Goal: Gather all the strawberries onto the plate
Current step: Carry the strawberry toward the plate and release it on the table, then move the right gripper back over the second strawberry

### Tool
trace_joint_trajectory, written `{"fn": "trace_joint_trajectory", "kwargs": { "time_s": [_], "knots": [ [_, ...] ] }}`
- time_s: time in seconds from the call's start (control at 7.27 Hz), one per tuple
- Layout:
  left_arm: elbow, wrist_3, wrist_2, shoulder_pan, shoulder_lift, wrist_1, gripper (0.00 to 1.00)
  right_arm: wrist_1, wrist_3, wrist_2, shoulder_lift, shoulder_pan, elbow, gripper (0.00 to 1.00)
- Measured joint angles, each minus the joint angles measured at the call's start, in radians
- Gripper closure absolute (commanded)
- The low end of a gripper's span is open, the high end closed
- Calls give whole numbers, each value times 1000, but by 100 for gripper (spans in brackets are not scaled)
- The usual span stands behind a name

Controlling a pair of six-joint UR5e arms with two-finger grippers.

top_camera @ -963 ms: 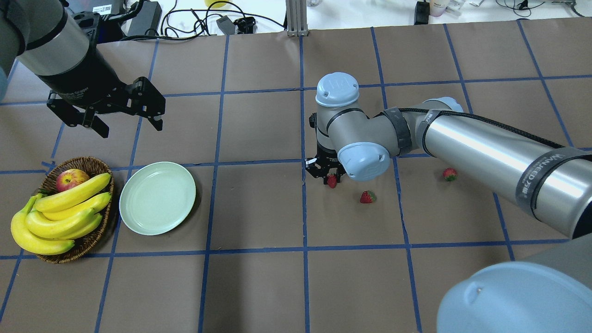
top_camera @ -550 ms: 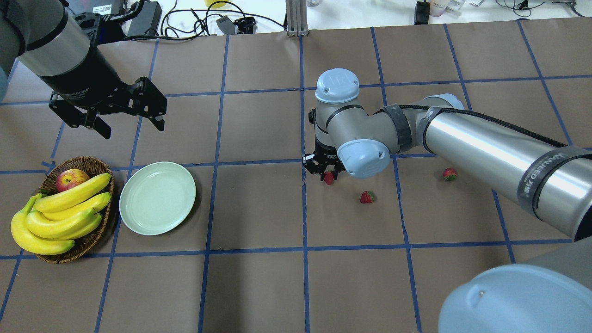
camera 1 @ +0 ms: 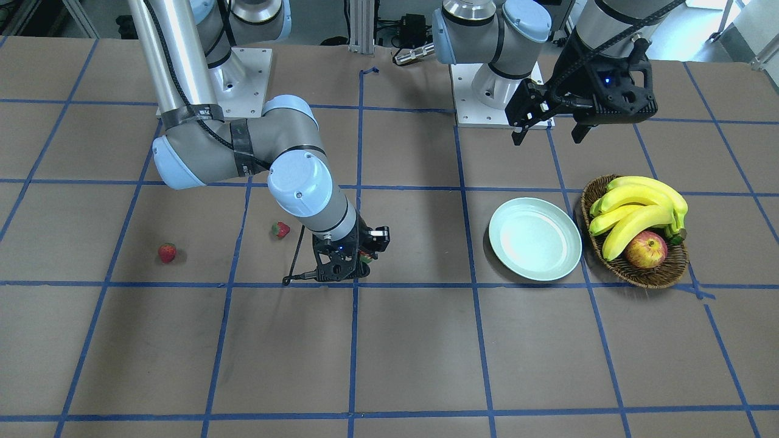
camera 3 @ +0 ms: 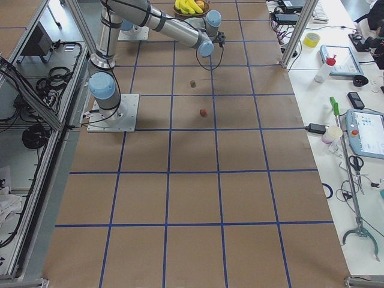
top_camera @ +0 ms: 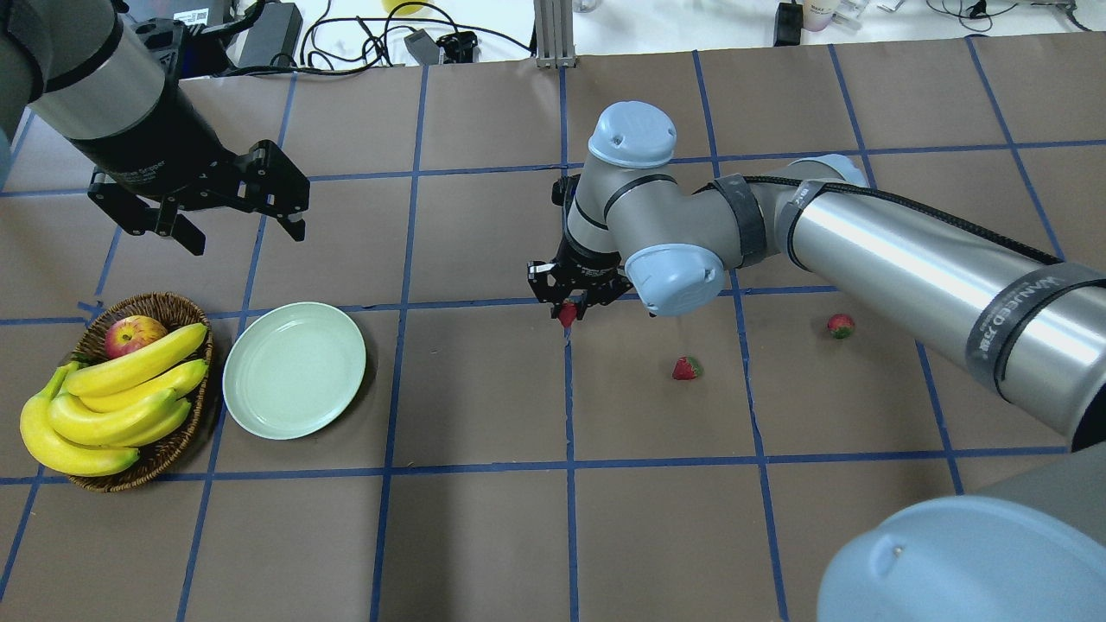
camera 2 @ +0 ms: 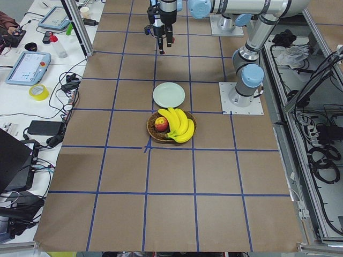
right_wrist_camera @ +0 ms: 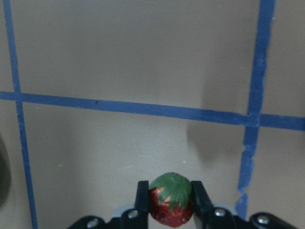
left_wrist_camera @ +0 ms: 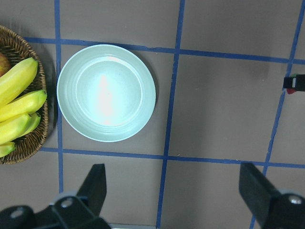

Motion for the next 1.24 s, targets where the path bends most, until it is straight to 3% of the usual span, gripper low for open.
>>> {"fn": "trace_joint_trajectory", "kwargs": {
  "time_s": [0.14, 0.28, 0.41, 0.96, 1.24],
  "knots": [
    [-1, -2, -1, 2, 0, -1, 0, -25, 32, 3, 16, 32, 0, 80],
    [-2, -3, -1, 2, 2, -2, 0, -36, 65, 3, 26, 57, 1, 28],
    [-3, -4, -1, 2, 3, -3, 0, -40, 94, -1, 30, 72, 3, 0],
    [-5, -7, -1, 0, 9, -10, 0, -21, 125, -99, 1, 80, -6, 0],
    [-5, -8, -1, -1, 9, -10, 0, 80, 60, -256, -79, 56, -9, 0]
  ]
}}
